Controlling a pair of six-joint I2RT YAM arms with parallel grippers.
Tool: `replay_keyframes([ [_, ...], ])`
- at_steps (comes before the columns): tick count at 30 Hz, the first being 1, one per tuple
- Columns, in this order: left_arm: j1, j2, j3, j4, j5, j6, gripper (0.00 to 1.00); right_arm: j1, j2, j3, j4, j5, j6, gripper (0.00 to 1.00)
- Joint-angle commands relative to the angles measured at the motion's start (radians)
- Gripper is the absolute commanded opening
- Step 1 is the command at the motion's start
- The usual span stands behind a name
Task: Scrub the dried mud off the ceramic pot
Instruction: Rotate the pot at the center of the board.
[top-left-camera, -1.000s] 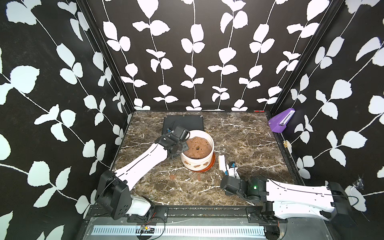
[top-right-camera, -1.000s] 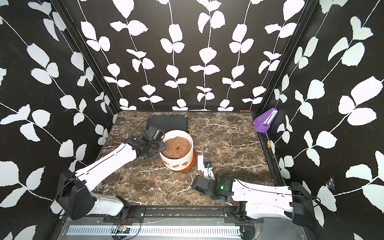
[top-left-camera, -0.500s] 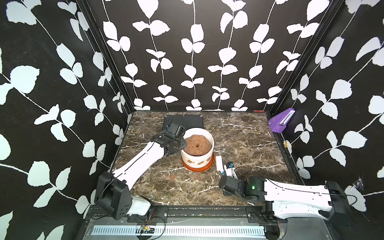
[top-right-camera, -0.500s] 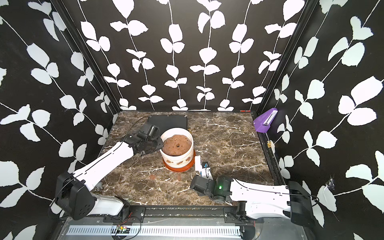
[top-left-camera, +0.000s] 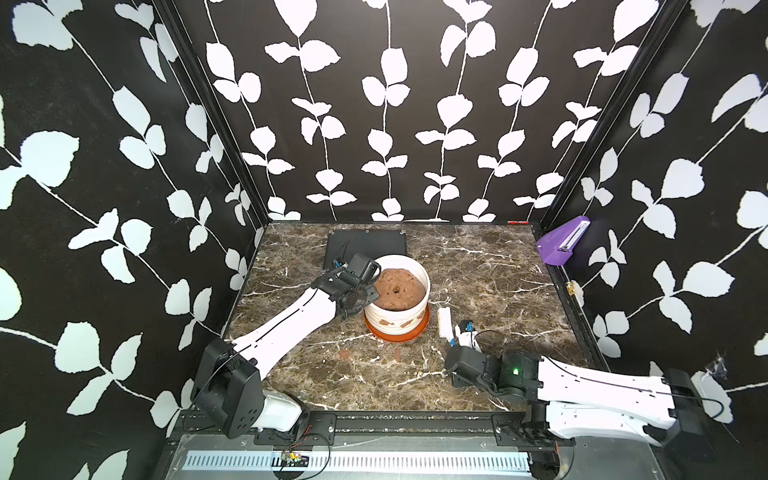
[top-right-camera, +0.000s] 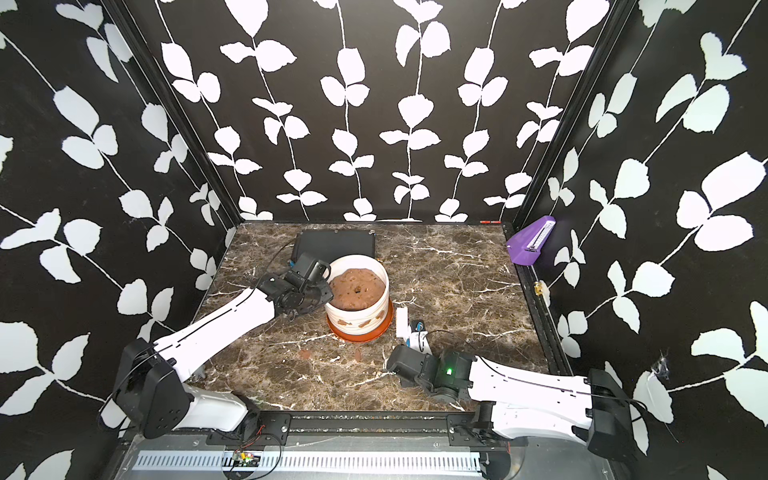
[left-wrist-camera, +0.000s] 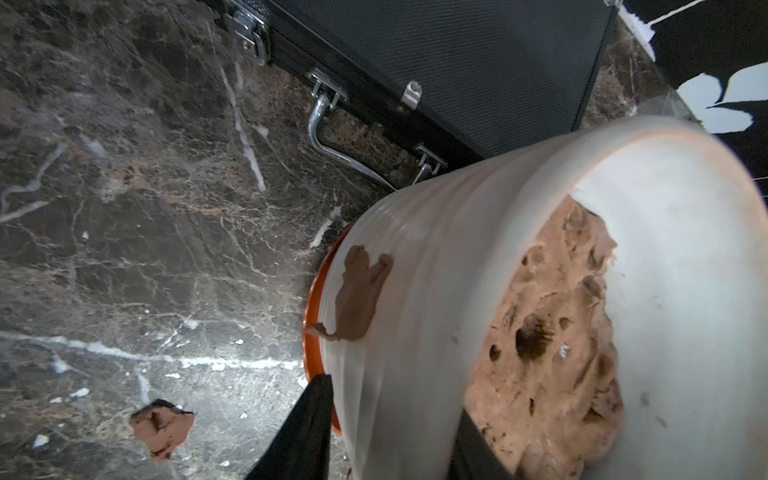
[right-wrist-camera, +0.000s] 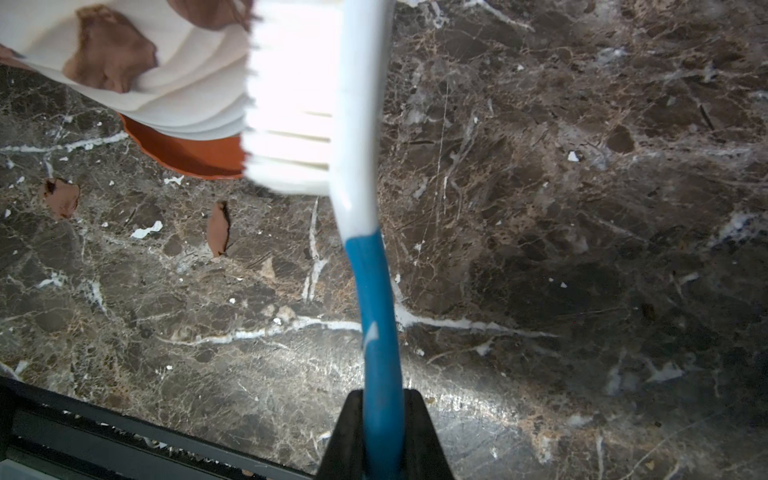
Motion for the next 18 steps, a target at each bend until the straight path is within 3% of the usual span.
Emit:
replay_keyframes([
  [1, 0.039, -0.029, 0.021, -0.056, -0.054, 0.04, 0.37, -0.033, 0.01, 0.031, 0.015, -0.008, -0.043, 0.0],
  [7, 0.093, 0.017, 0.06, 0.006, 0.017, 0.192, 0.26, -0.1, 0.049, 0.067, 0.023, -0.045, -0.115, 0.0],
  [10, 0.093, 0.067, 0.088, 0.034, 0.087, 0.236, 0.14, -0.119, 0.086, 0.096, 0.034, -0.059, -0.16, 0.0],
  [12, 0.093, 0.078, 0.085, 0.04, 0.103, 0.23, 0.0, -0.13, 0.121, 0.112, 0.051, -0.077, -0.192, 0.0],
  [18, 0.091, 0.048, 0.018, 0.088, 0.113, 0.167, 0.0, -0.138, 0.214, 0.159, 0.119, -0.126, -0.269, 0.0],
])
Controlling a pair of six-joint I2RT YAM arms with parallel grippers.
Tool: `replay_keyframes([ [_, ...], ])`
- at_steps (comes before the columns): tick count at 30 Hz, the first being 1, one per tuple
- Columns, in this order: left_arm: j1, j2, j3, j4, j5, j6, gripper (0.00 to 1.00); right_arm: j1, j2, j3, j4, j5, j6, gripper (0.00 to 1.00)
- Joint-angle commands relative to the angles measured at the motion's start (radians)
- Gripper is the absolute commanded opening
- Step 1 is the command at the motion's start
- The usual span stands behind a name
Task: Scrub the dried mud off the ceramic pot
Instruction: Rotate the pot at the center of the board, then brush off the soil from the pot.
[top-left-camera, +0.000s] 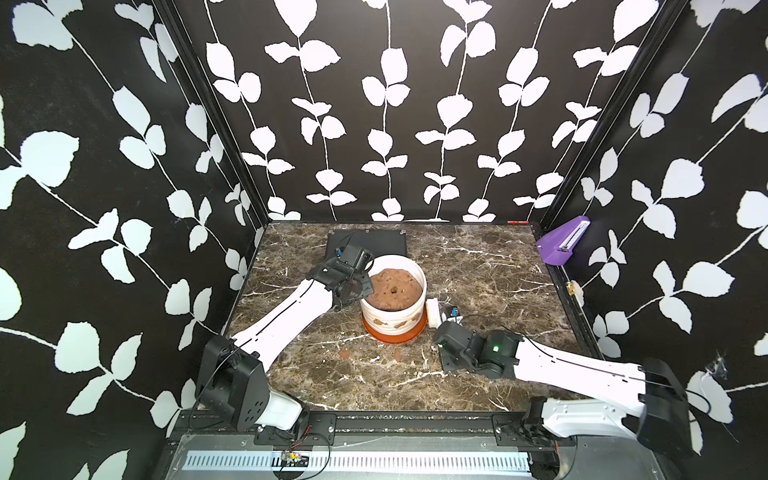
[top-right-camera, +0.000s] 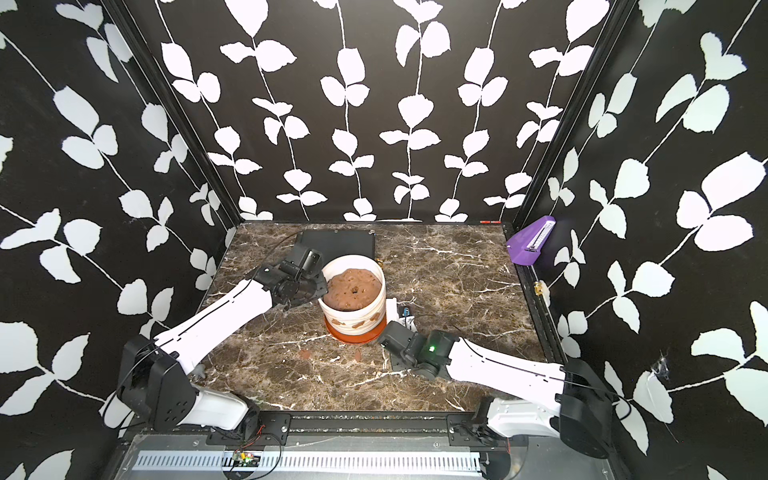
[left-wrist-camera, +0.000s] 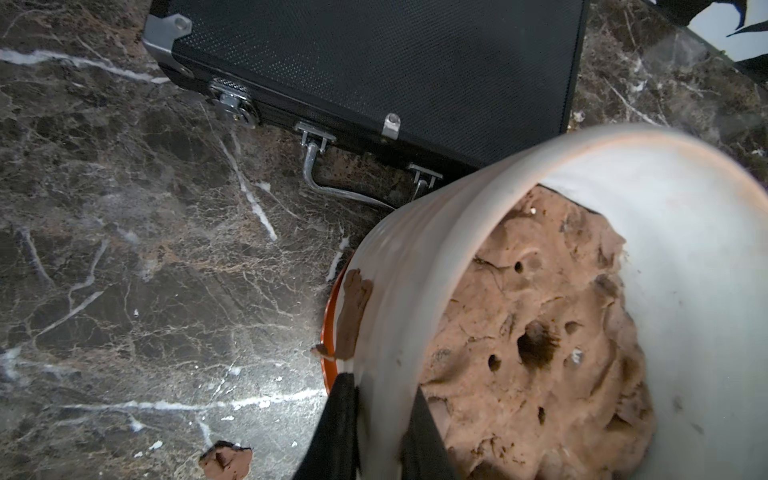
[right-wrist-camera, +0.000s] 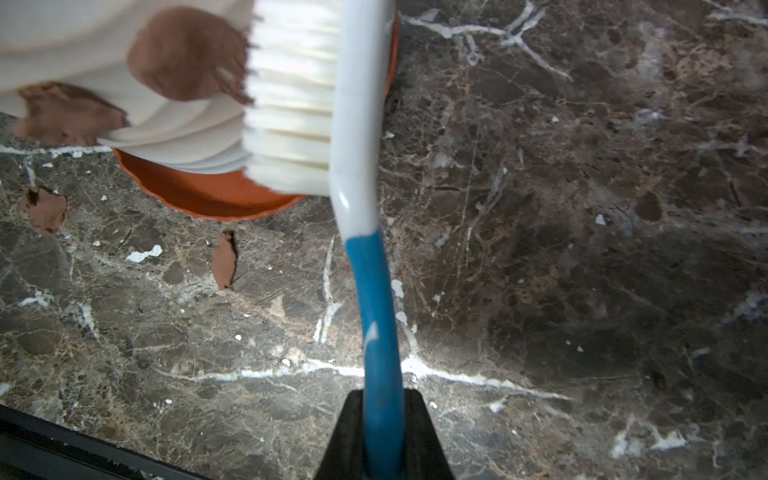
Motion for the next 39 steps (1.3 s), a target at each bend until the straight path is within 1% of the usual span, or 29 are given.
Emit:
replay_keyframes([
  [1, 0.017, 0.012, -0.046, 0.101, 0.051, -0.095, 0.0, -0.004, 0.023, 0.032, 0.061, -0.026, -0.067, 0.0],
  [5, 0.01, 0.003, -0.051, 0.099, 0.038, -0.109, 0.0, 0.006, 0.039, 0.039, 0.072, -0.047, -0.082, 0.0],
  [8, -0.003, 0.005, -0.045, 0.099, 0.019, -0.108, 0.0, 0.053, 0.039, 0.039, 0.075, -0.038, -0.083, 0.0],
  [12, -0.015, 0.014, -0.038, 0.096, 0.001, -0.109, 0.0, 0.158, 0.052, 0.048, 0.067, -0.01, -0.076, 0.0],
  [18, -0.013, 0.005, -0.042, 0.089, -0.031, -0.111, 0.0, 0.373, 0.057, 0.037, 0.026, 0.056, -0.038, 0.0],
  [21, -0.018, 0.0, -0.044, 0.087, -0.037, -0.118, 0.0, 0.432, 0.051, 0.029, -0.021, 0.077, -0.006, 0.0],
  [24, -0.016, -0.004, -0.048, 0.085, -0.042, -0.129, 0.0, 0.434, 0.032, 0.021, -0.141, 0.149, 0.077, 0.0],
  [27, -0.017, -0.005, -0.052, 0.084, -0.047, -0.135, 0.0, 0.411, -0.008, 0.022, -0.21, 0.198, 0.13, 0.0],
  [29, -0.017, -0.003, -0.052, 0.082, -0.051, -0.141, 0.0, 0.379, -0.036, 0.026, -0.255, 0.23, 0.176, 0.0],
  [31, -0.019, 0.002, -0.052, 0.071, -0.054, -0.174, 0.0, 0.322, -0.066, 0.02, -0.29, 0.247, 0.22, 0.0],
  [34, -0.061, -0.001, -0.06, 0.061, -0.094, -0.257, 0.0, 0.255, -0.091, 0.008, -0.273, 0.236, 0.245, 0.0],
  [37, -0.122, 0.005, -0.056, 0.064, -0.083, -0.359, 0.0, 0.202, -0.076, 0.003, -0.2, 0.189, 0.229, 0.0],
  [39, -0.153, 0.004, -0.051, 0.061, -0.083, -0.395, 0.0, 0.182, -0.051, 0.011, -0.16, 0.155, 0.214, 0.0],
])
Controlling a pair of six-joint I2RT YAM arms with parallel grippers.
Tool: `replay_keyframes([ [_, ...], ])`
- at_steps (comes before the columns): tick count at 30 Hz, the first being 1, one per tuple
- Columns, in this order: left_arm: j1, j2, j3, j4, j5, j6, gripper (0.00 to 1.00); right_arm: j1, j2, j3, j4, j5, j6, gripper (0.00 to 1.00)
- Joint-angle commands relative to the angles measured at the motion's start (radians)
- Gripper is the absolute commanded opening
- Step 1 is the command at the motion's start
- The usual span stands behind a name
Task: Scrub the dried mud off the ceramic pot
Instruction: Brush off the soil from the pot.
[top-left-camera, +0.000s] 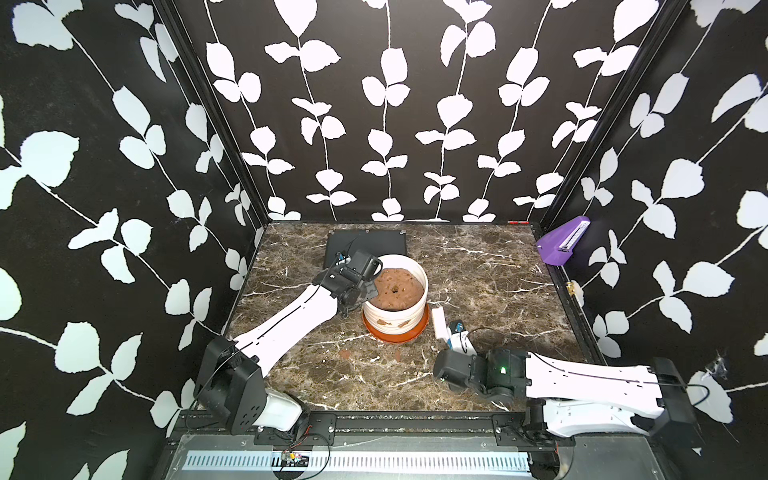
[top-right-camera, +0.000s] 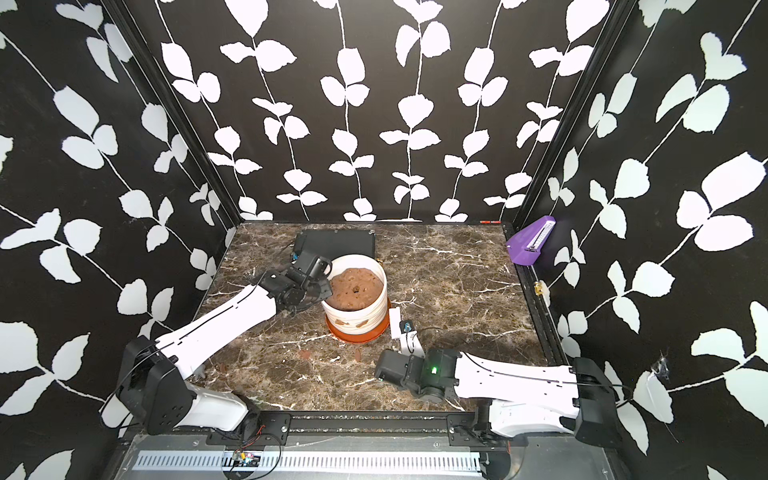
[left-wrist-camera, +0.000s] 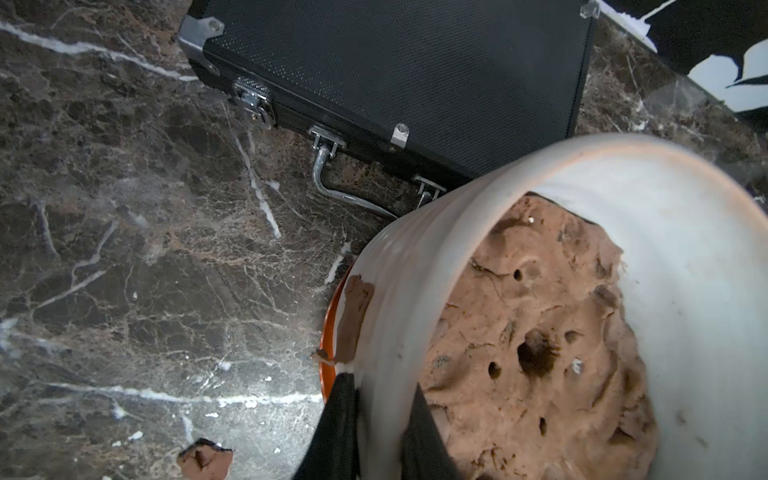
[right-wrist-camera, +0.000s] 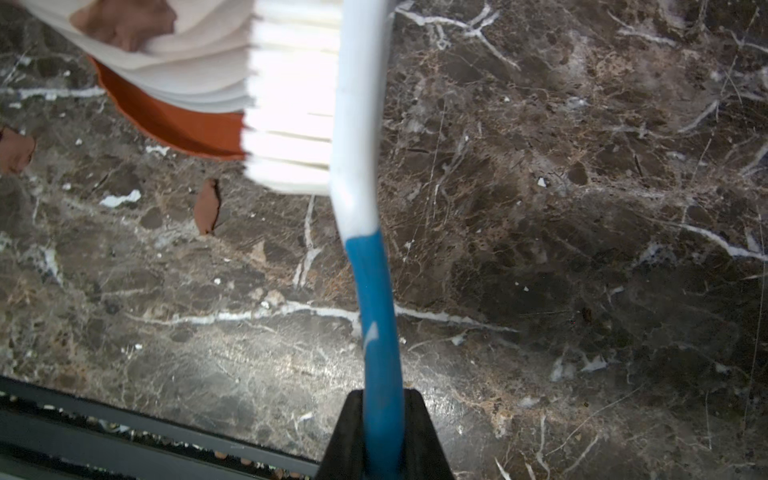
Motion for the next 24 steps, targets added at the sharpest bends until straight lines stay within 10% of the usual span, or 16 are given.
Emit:
replay_keyframes([
  [1, -0.04, 0.008, -0.03, 0.043, 0.067, -0.221, 0.07, -0.03, 0.038, 0.001, 0.064, -0.031, 0.005, 0.0],
  [4, -0.04, -0.038, -0.041, -0.001, -0.002, -0.194, 0.45, -0.043, 0.061, 0.0, 0.08, -0.049, 0.002, 0.0],
  [7, -0.006, -0.097, -0.043, -0.032, -0.056, -0.11, 0.58, -0.069, 0.043, -0.023, 0.105, -0.072, -0.002, 0.0],
  [16, 0.171, 0.093, 0.265, -0.108, 0.176, 0.448, 0.45, -0.12, 0.011, -0.032, 0.133, -0.113, -0.048, 0.0],
  [24, 0.168, 0.243, 0.395, -0.126, 0.294, 0.587, 0.53, -0.128, 0.004, -0.057, 0.15, -0.14, -0.043, 0.0],
])
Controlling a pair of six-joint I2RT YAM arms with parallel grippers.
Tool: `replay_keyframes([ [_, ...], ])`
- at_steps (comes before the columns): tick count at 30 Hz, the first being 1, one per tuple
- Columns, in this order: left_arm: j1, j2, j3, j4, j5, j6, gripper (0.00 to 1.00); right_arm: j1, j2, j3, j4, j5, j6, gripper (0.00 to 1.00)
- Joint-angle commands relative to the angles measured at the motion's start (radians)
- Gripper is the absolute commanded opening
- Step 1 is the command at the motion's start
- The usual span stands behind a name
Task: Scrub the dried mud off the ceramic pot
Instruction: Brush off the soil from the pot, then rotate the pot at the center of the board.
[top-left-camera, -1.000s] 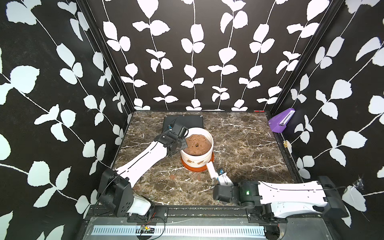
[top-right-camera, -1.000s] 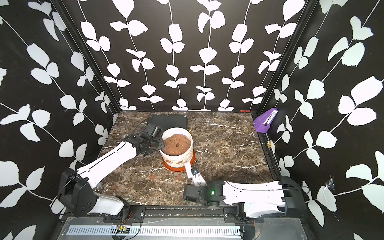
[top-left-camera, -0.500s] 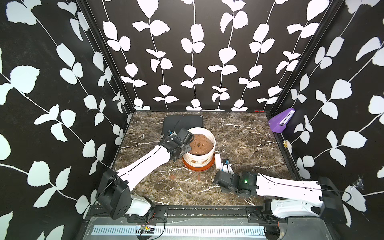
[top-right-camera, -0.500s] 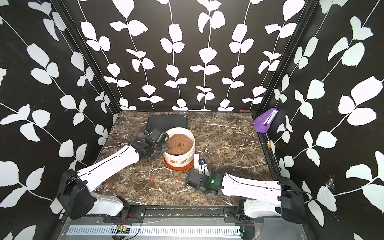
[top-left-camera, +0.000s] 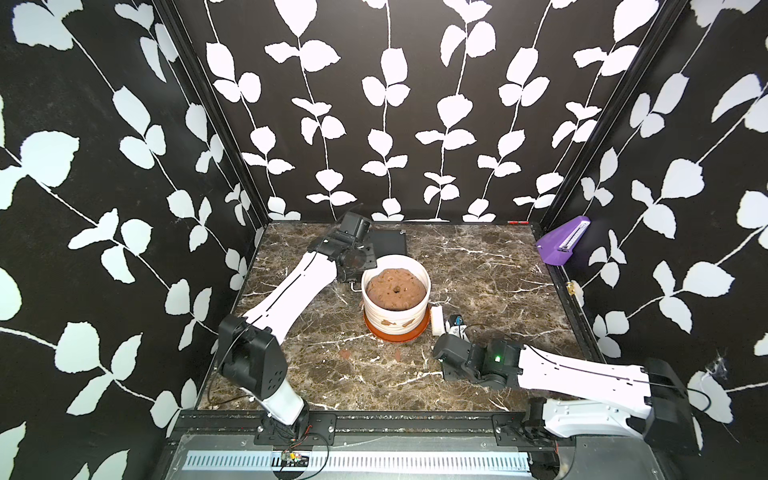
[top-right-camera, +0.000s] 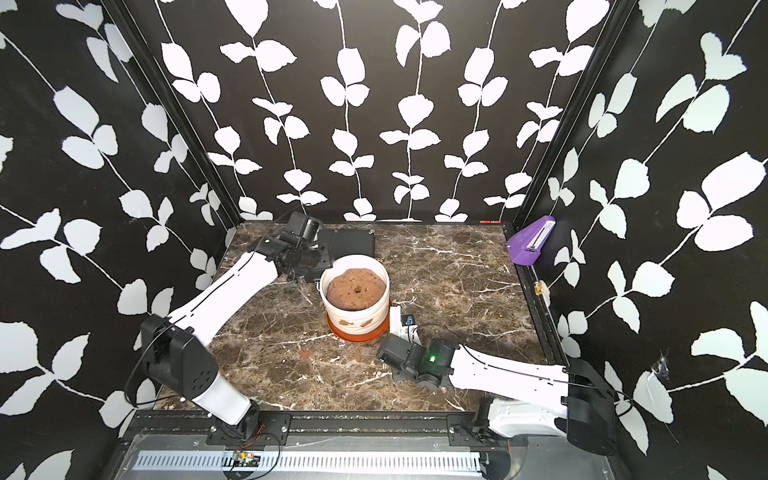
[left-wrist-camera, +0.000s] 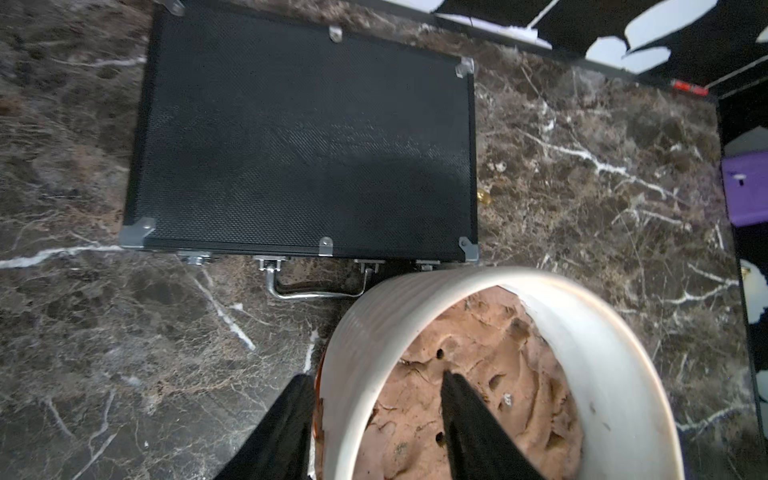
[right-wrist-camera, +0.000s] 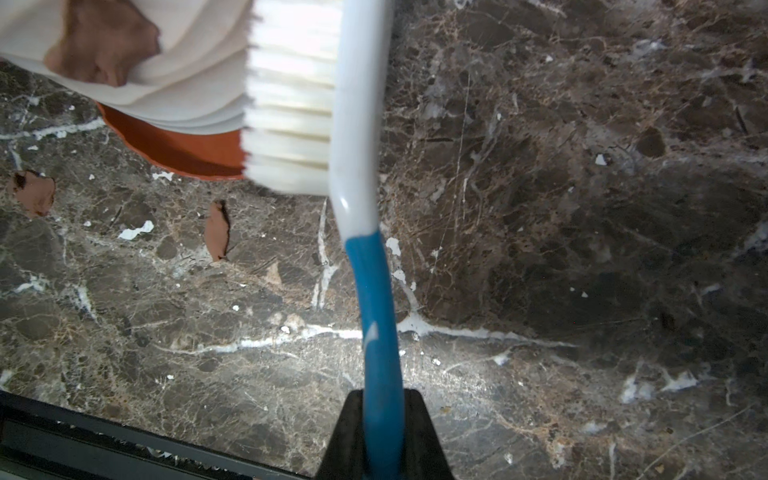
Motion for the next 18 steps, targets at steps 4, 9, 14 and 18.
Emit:
replay_keyframes([
  [4, -0.003, 0.052, 0.024, -0.052, 0.087, 0.106, 0.54, -0.007, -0.017, -0.003, 0.001, 0.001, -0.006, 0.0],
  [9, -0.003, 0.075, 0.006, -0.07, 0.052, 0.07, 0.06, -0.007, -0.004, 0.014, -0.002, 0.004, -0.009, 0.0],
  [14, -0.003, -0.002, -0.107, -0.025, 0.044, -0.084, 0.0, -0.01, 0.016, 0.03, -0.004, 0.011, -0.009, 0.0],
  [18, -0.005, -0.109, -0.234, 0.051, 0.049, -0.218, 0.0, -0.029, 0.021, 0.04, 0.003, 0.012, -0.012, 0.0],
])
